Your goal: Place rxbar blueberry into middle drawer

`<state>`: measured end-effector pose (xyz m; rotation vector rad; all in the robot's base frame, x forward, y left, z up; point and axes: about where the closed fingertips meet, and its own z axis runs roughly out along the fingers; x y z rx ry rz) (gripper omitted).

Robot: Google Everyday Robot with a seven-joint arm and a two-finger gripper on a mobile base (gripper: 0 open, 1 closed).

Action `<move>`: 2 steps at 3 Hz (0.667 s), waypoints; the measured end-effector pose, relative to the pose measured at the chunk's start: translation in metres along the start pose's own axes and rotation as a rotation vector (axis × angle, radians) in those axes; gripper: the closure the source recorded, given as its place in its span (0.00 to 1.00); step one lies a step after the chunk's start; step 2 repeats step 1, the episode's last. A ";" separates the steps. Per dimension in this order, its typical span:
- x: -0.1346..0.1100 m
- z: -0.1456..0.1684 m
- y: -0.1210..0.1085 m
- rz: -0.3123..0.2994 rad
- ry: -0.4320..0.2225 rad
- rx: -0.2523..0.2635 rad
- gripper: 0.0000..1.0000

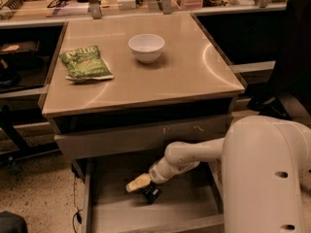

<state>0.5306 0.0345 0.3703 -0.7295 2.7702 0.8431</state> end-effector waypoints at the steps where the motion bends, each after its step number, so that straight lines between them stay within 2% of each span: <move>1: 0.000 0.000 0.000 0.000 0.000 0.000 0.00; 2: 0.000 0.000 0.000 0.000 0.000 0.000 0.00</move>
Offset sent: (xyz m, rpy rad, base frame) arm 0.0000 0.0000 0.0000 0.0000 0.0000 0.0000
